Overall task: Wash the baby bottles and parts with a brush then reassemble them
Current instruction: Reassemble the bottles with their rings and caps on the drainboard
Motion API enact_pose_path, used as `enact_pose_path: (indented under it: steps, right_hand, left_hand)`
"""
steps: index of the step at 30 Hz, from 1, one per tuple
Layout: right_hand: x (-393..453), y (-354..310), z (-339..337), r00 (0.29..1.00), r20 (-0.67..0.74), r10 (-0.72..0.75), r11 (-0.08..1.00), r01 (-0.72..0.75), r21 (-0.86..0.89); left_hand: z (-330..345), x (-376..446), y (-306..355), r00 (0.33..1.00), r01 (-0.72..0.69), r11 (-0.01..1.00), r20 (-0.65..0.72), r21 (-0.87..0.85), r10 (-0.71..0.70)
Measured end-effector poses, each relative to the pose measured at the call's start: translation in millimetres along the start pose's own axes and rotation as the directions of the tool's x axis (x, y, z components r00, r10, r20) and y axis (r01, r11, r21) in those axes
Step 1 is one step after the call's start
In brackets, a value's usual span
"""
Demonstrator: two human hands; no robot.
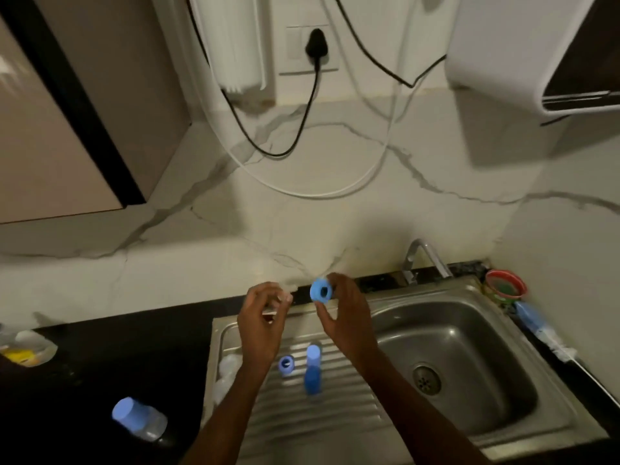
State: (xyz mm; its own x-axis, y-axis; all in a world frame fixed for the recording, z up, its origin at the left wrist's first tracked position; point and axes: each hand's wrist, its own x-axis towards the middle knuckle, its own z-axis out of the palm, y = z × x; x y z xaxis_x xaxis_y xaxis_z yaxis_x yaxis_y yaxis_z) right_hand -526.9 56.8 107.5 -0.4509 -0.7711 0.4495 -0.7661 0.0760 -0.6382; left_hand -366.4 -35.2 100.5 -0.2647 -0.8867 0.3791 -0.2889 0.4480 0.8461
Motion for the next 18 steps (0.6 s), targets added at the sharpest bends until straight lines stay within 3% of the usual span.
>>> enact_pose_path:
  steps: [2,3,5,9,10,12,14,18]
  right_hand:
    - [-18,26,1,0.941,0.297,0.165,0.985,-0.138,-0.107]
    - [-26,37,1,0.908,0.36,0.214,0.975,-0.178,-0.131]
    - [-32,49,-2,0.925,0.321,0.202,0.979,-0.183,-0.091]
    - [-18,31,-20,0.999,0.046,0.024,0.996,-0.028,0.087]
    - [-16,31,-23,0.999,0.04,0.008,0.995,-0.012,0.098]
    - [-21,35,-21,0.984,0.176,0.029,0.999,-0.036,0.041]
    - [-30,50,-16,0.926,0.351,0.141,0.99,-0.142,-0.024]
    - [-37,55,-10,0.943,0.285,0.169,0.96,-0.224,0.171]
  left_hand:
    - [10,-12,-20,0.992,0.078,0.99,0.085,0.12,-0.089]
    - [13,-18,-30,0.975,0.181,0.97,0.102,0.161,-0.199]
    - [20,-27,-36,0.941,0.305,0.939,0.099,0.159,-0.322]
    - [33,-36,-8,0.968,0.251,0.961,-0.021,0.113,-0.25]
    - [39,-37,-5,0.968,0.25,0.961,-0.018,0.118,-0.249]
    - [48,-43,-14,0.943,0.305,0.934,0.077,0.186,-0.323]
    - [51,-50,-29,0.901,0.372,0.891,0.131,0.26,-0.414]
    - [50,-56,-18,0.933,0.327,0.906,0.064,0.27,-0.355]
